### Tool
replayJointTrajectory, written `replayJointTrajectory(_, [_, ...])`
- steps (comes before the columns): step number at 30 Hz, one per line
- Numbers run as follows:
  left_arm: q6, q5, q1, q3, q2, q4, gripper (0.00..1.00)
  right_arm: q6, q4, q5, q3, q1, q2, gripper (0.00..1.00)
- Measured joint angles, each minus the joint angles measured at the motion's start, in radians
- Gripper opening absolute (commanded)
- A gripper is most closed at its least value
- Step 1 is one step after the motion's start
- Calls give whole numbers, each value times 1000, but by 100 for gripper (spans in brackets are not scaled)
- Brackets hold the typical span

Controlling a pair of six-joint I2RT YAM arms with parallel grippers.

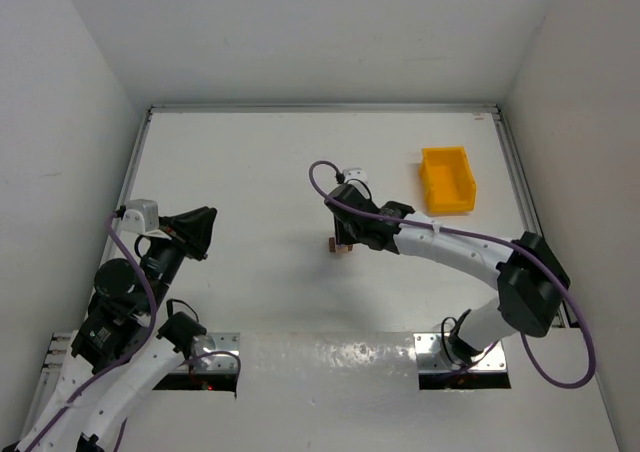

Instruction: Build the wood block tower

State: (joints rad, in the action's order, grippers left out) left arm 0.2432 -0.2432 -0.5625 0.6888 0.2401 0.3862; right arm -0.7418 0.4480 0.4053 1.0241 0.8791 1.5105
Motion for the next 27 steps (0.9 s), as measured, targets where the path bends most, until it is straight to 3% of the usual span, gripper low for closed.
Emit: replayJointTrajectory(27, [0,-7,0,0,0,0,17,0,-28,-39,0,-15,27,30])
